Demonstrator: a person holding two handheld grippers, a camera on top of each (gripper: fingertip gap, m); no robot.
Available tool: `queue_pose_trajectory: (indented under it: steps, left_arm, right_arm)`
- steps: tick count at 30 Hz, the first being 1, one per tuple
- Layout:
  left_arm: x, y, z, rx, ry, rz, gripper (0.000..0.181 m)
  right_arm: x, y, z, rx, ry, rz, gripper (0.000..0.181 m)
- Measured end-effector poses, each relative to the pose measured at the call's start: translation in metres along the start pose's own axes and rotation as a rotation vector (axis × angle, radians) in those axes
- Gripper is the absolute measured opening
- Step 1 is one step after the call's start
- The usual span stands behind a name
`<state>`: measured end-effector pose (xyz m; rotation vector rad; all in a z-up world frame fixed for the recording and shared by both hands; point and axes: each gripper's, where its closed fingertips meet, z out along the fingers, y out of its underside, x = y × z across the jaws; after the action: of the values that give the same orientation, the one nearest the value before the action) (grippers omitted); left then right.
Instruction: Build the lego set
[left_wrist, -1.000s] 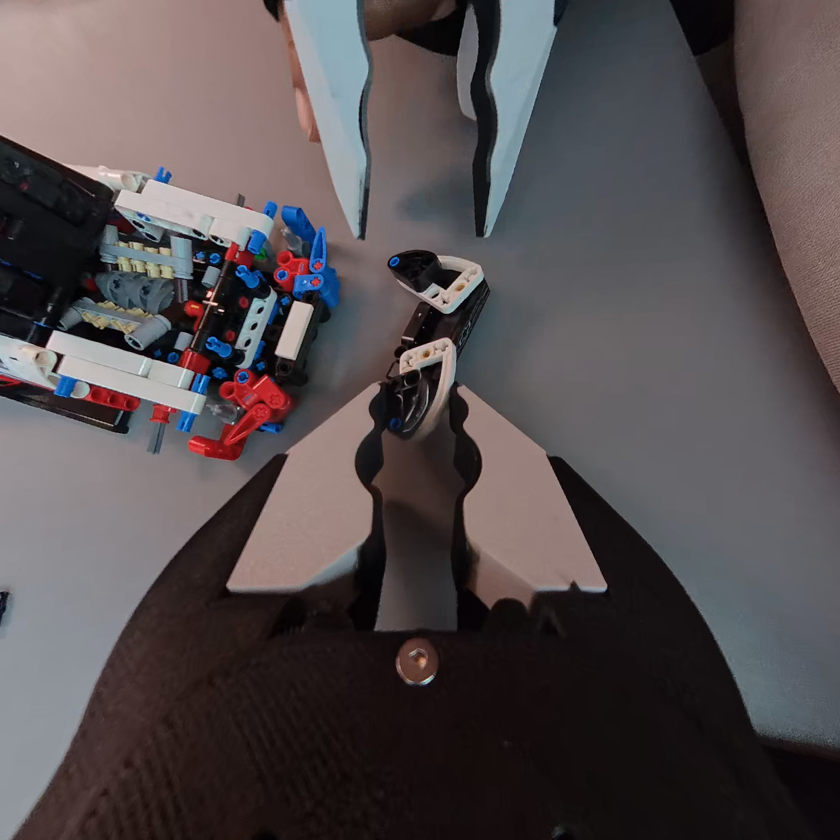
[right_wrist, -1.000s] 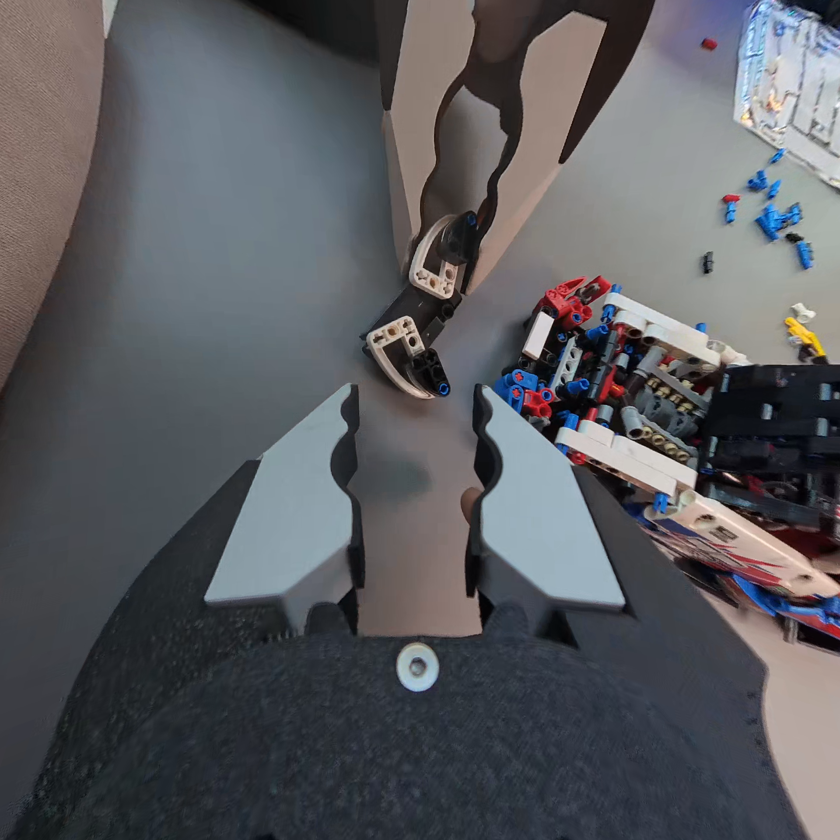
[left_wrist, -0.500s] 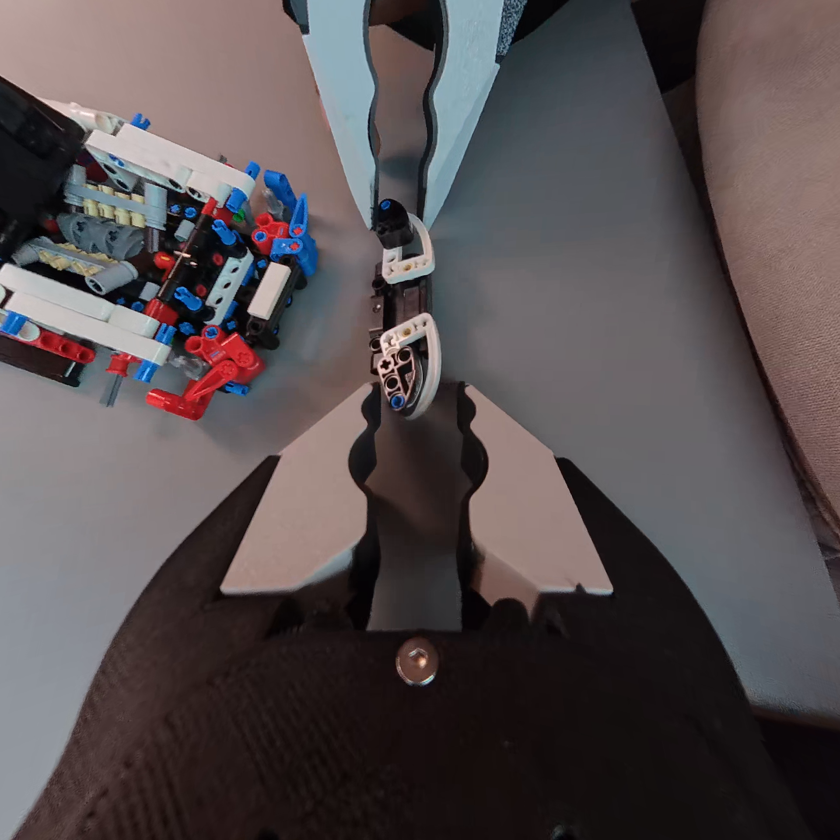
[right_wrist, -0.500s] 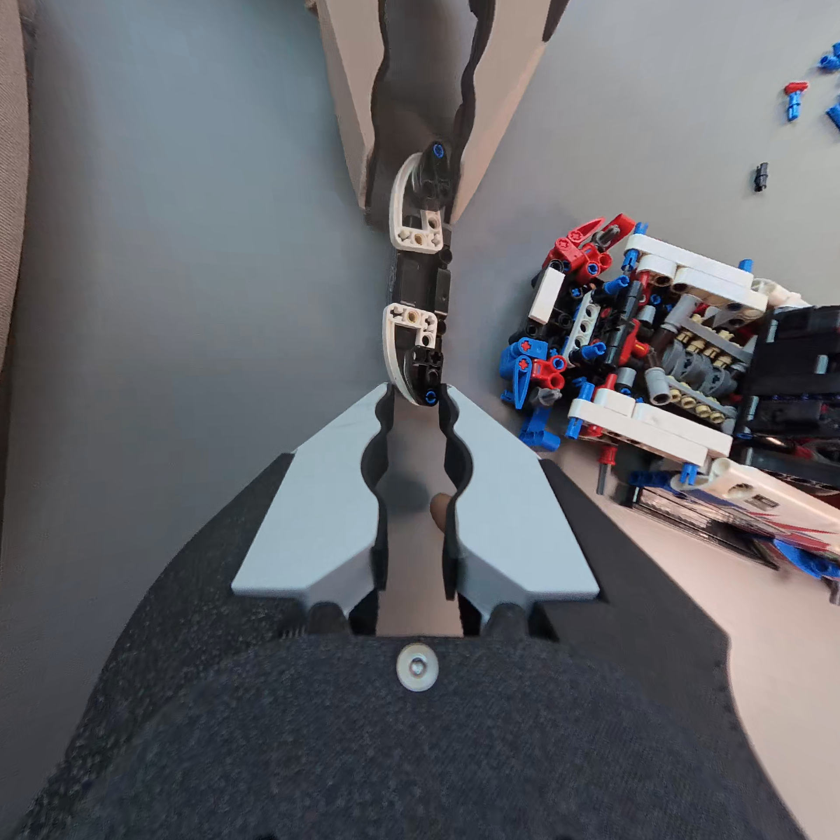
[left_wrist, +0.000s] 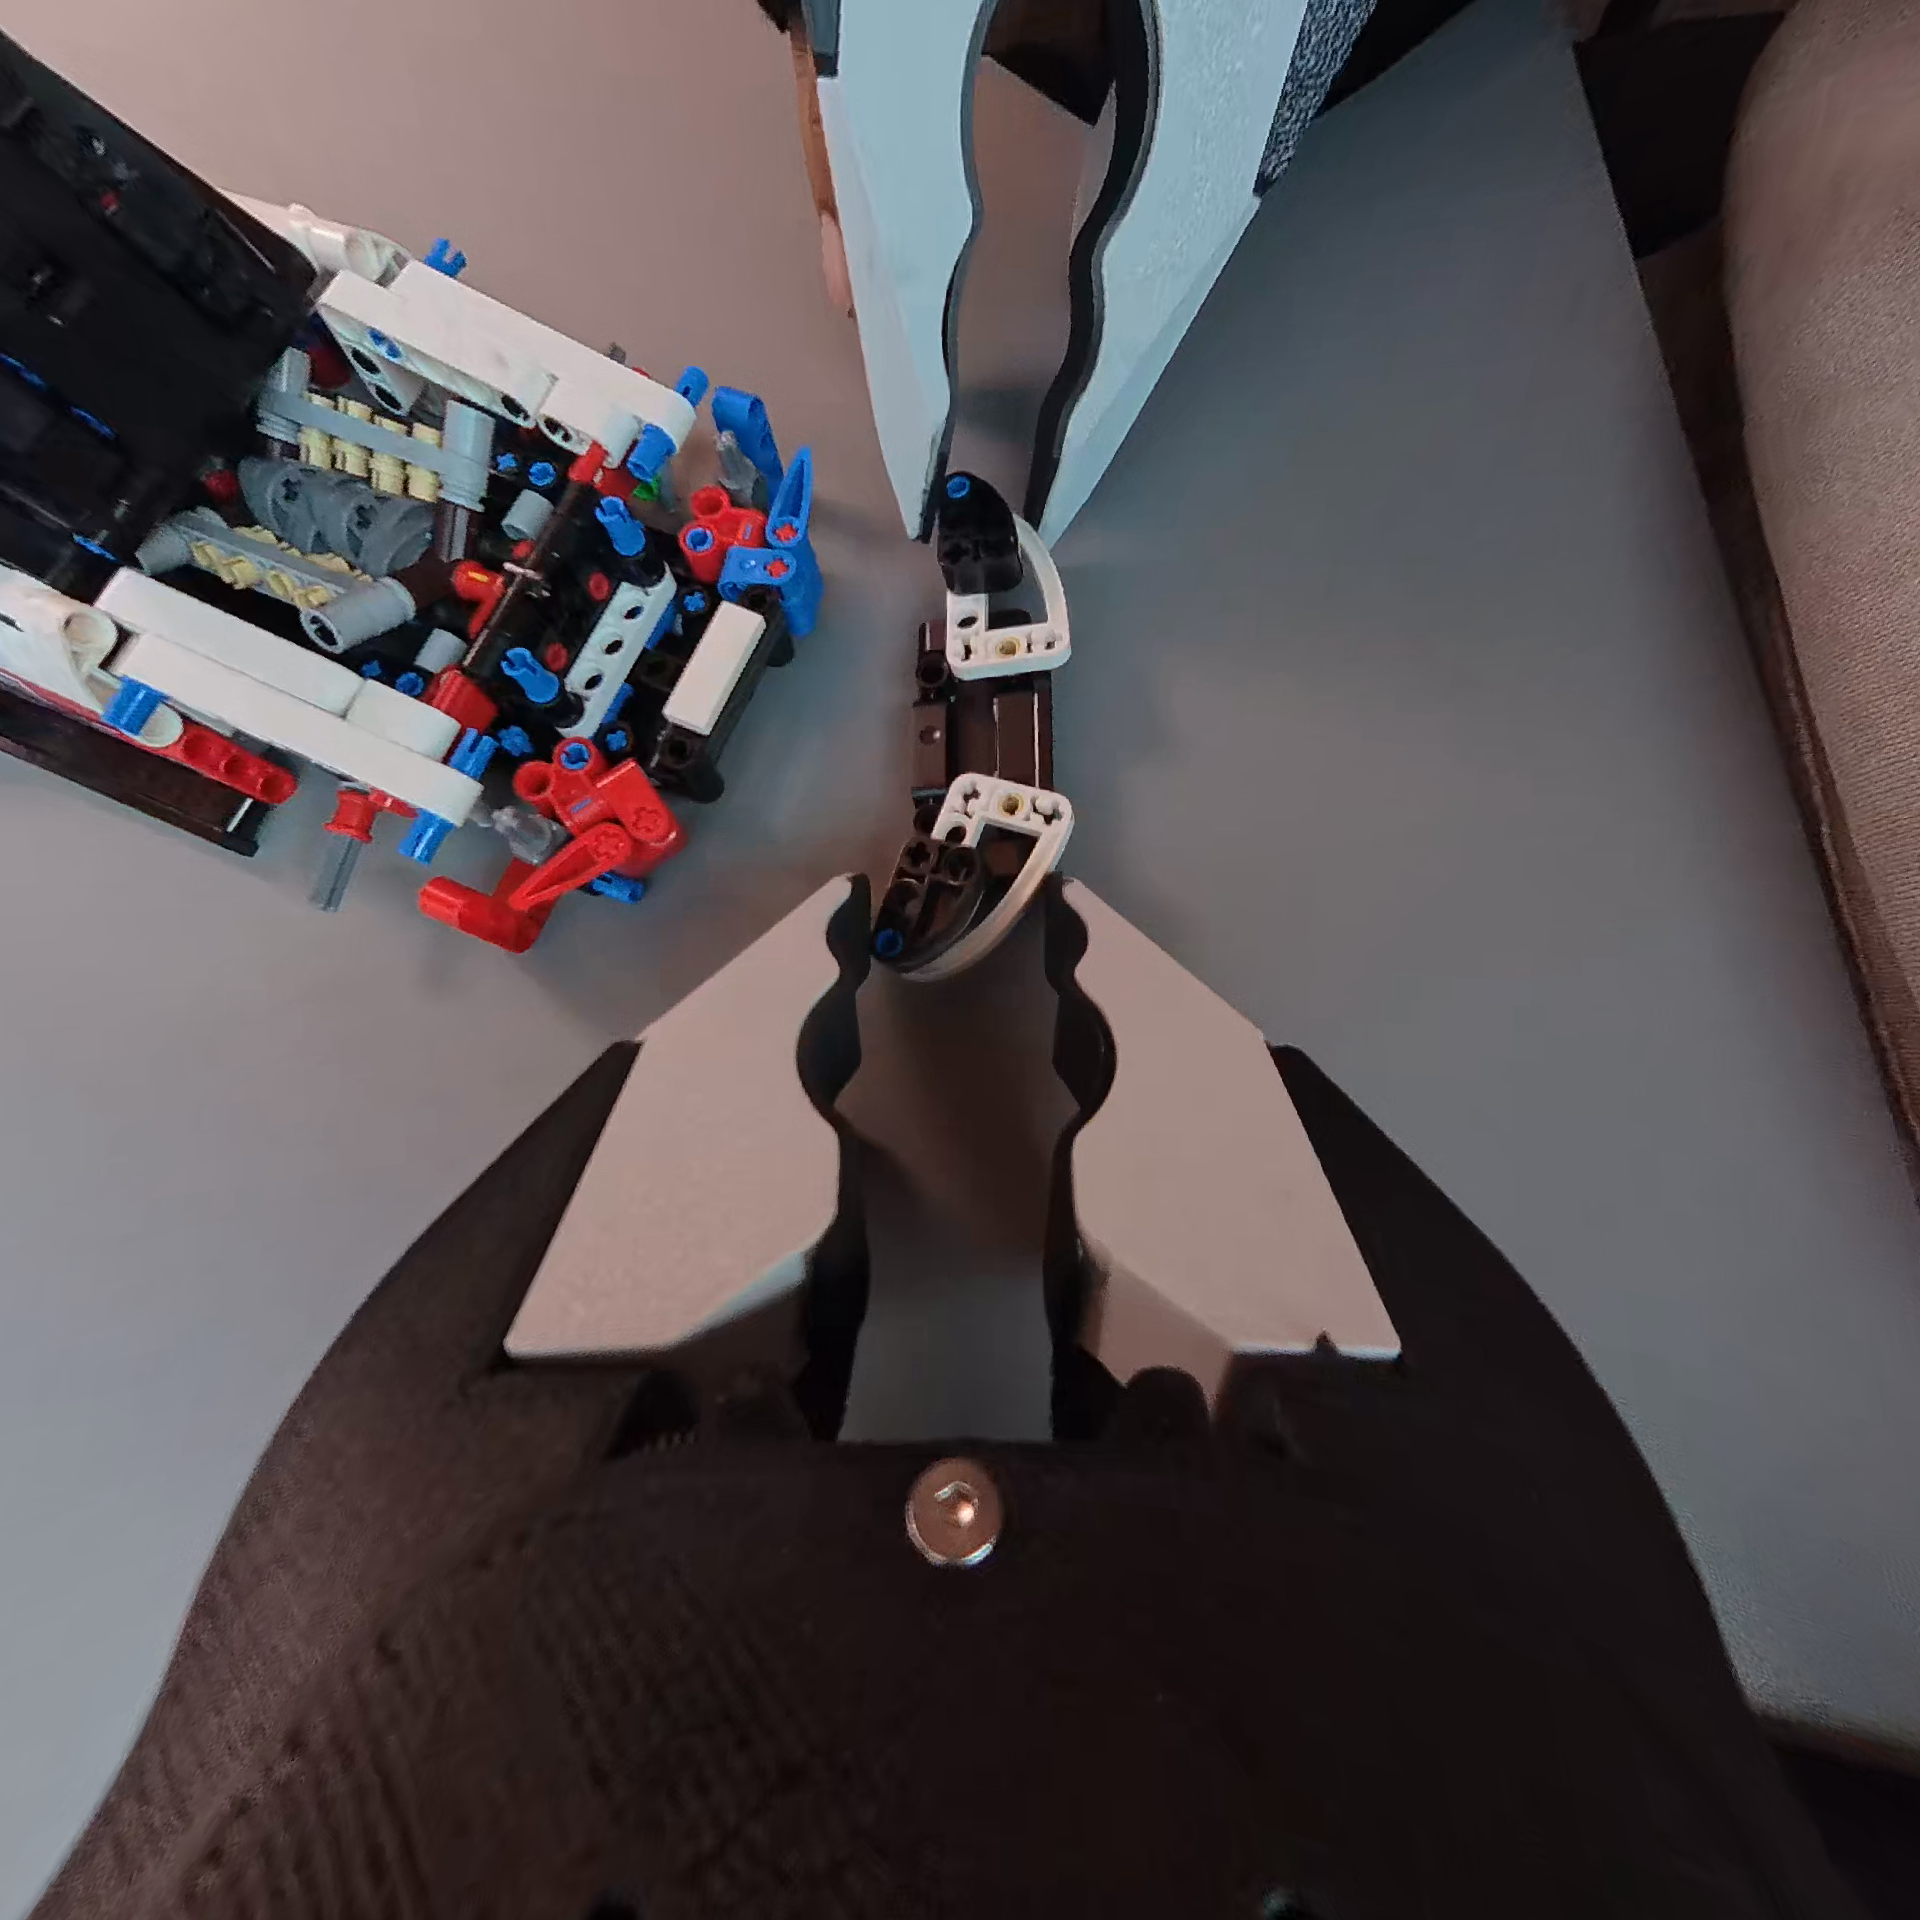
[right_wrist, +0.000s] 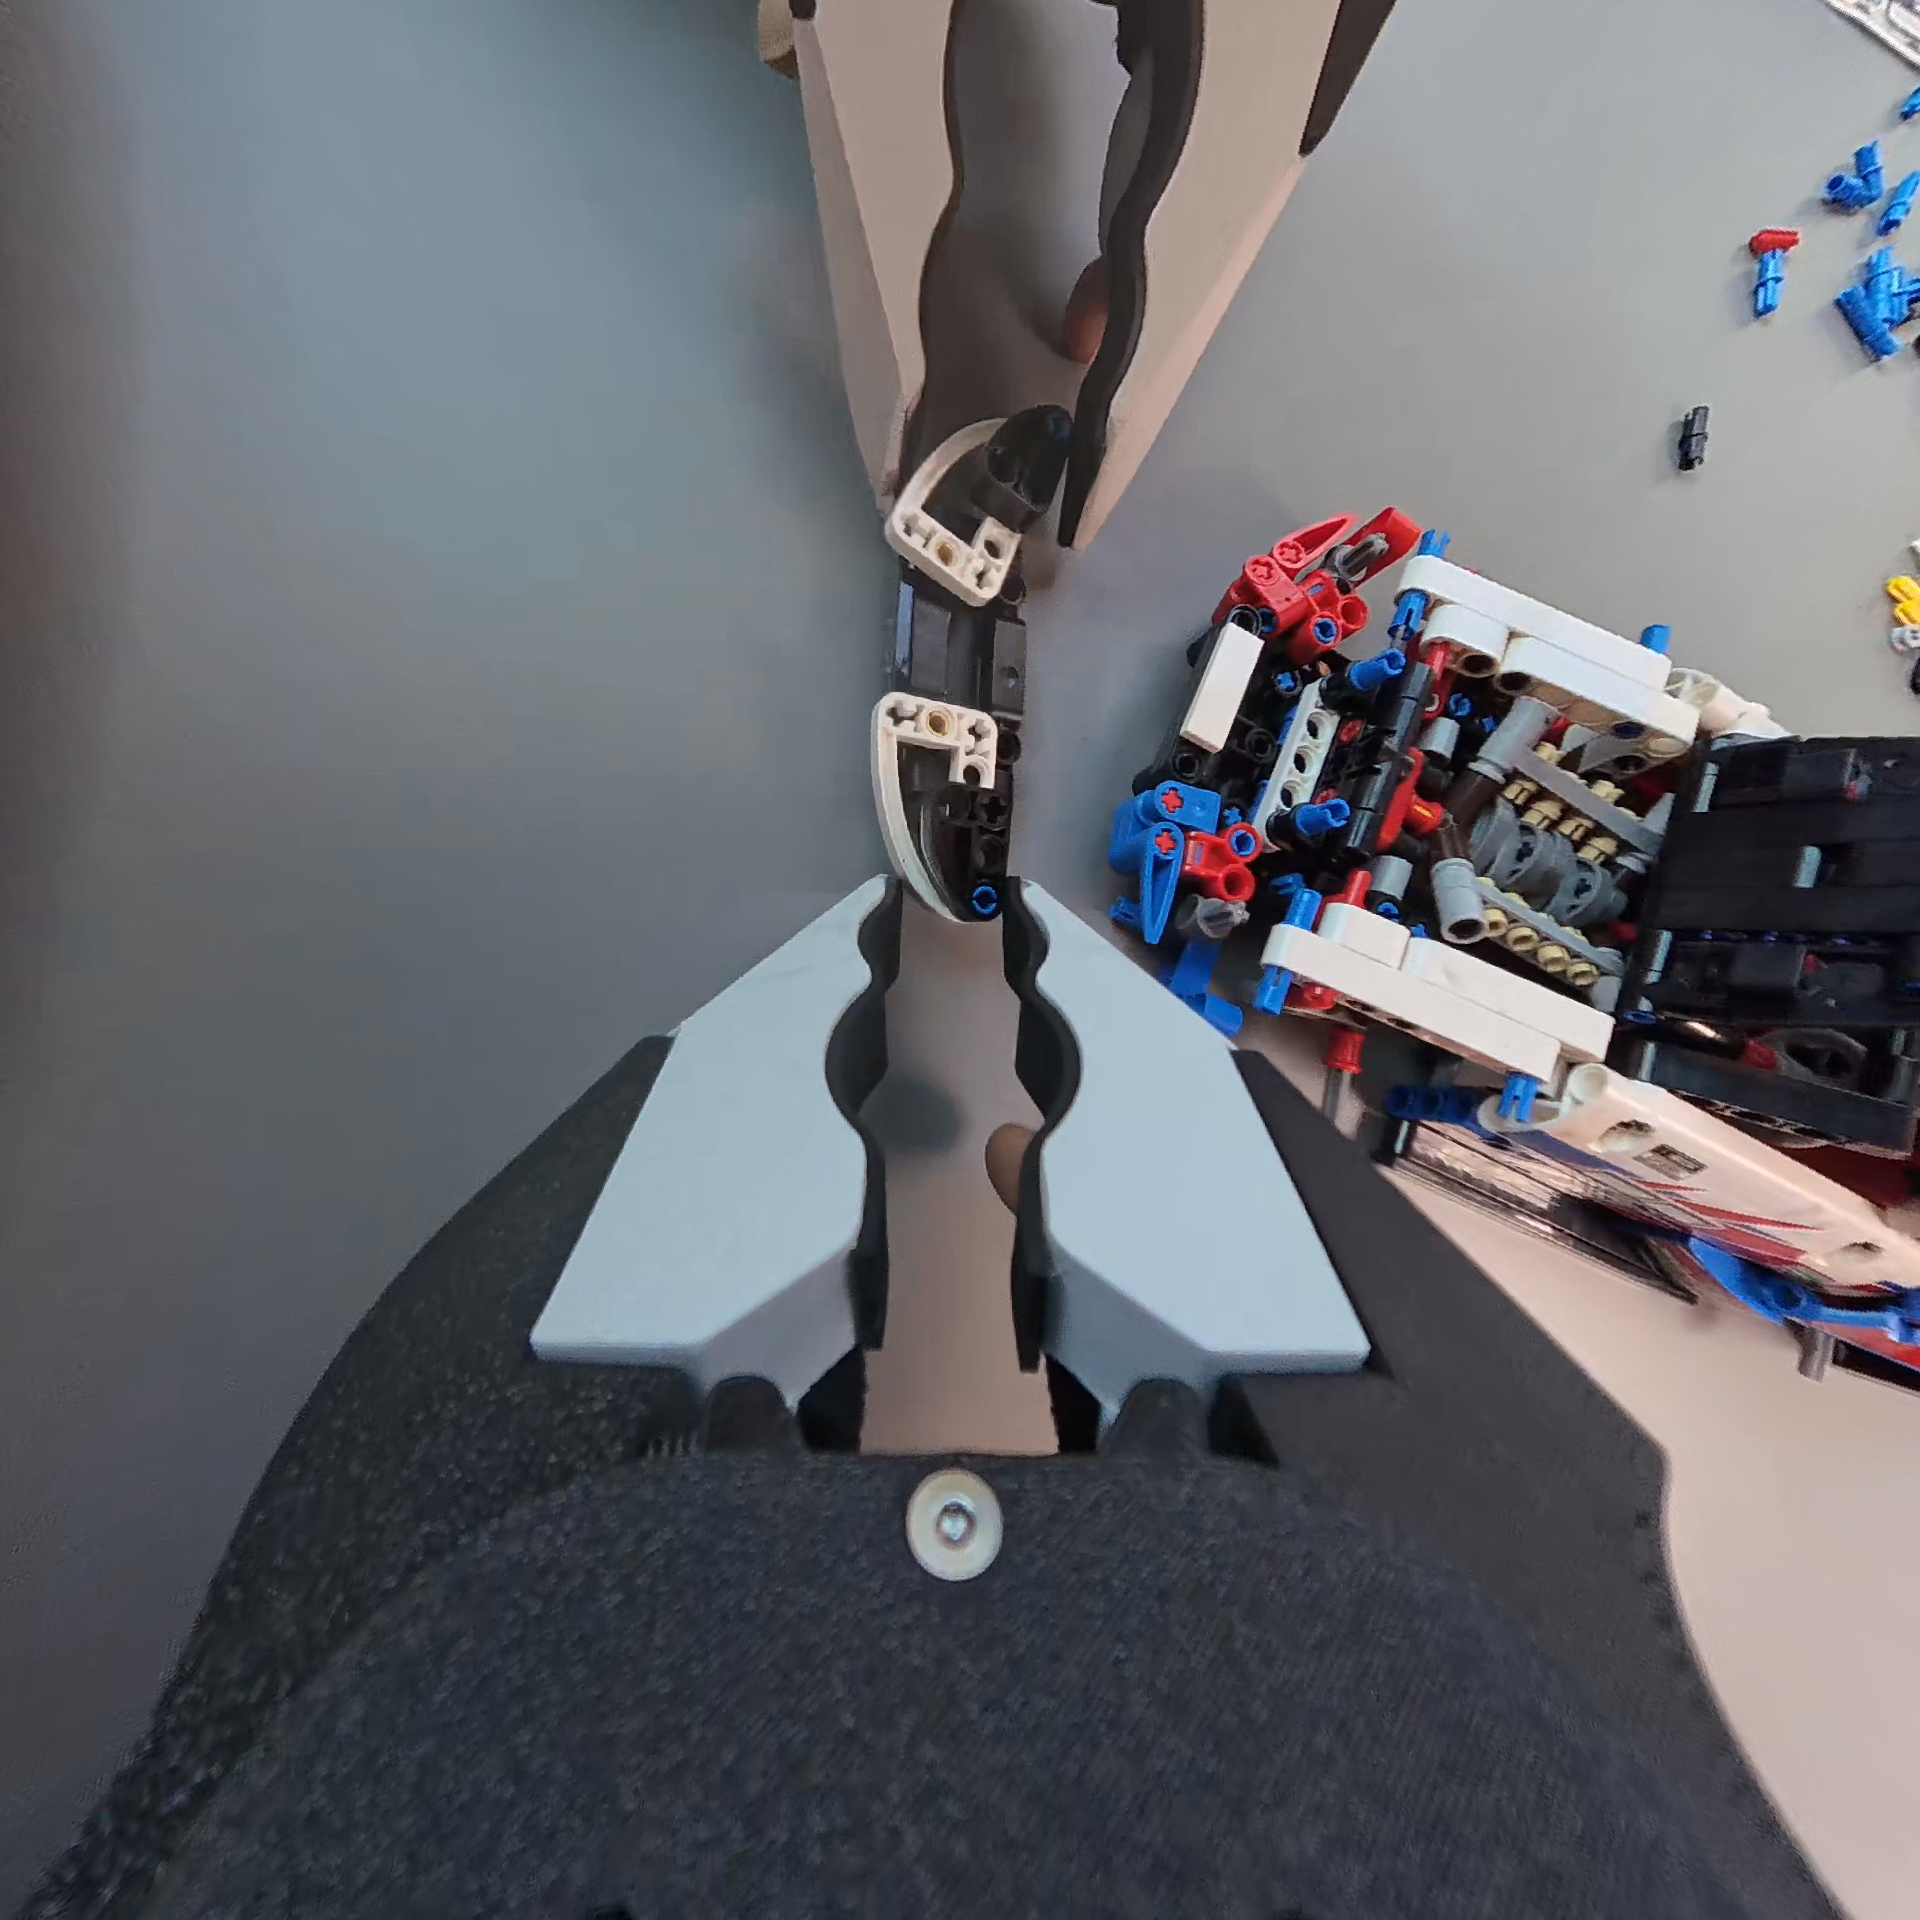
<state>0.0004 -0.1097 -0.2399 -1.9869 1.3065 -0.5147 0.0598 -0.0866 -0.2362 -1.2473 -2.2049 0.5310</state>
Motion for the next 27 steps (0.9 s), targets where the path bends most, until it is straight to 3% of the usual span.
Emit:
queue_pose_trajectory:
  steps: [10, 18, 27]
  left_arm:
    - [-0.002, 0.001, -0.001, 0.000, -0.045, 0.024, 0.030]
    - [-0.005, -0.011, -0.013, 0.074, -0.031, -0.025, 0.044]
    - [0.000, -0.014, 0.011, 0.008, 0.012, 0.023, 0.051]
  right_arm:
    - [0.000, -0.007, -0.002, 0.098, -0.043, 0.098, 0.017]
    - [0.001, -0.008, -0.001, 0.106, -0.056, 0.089, 0.015]
    - [0.002, -0.011, 0.001, 0.129, -0.081, 0.068, 0.015]
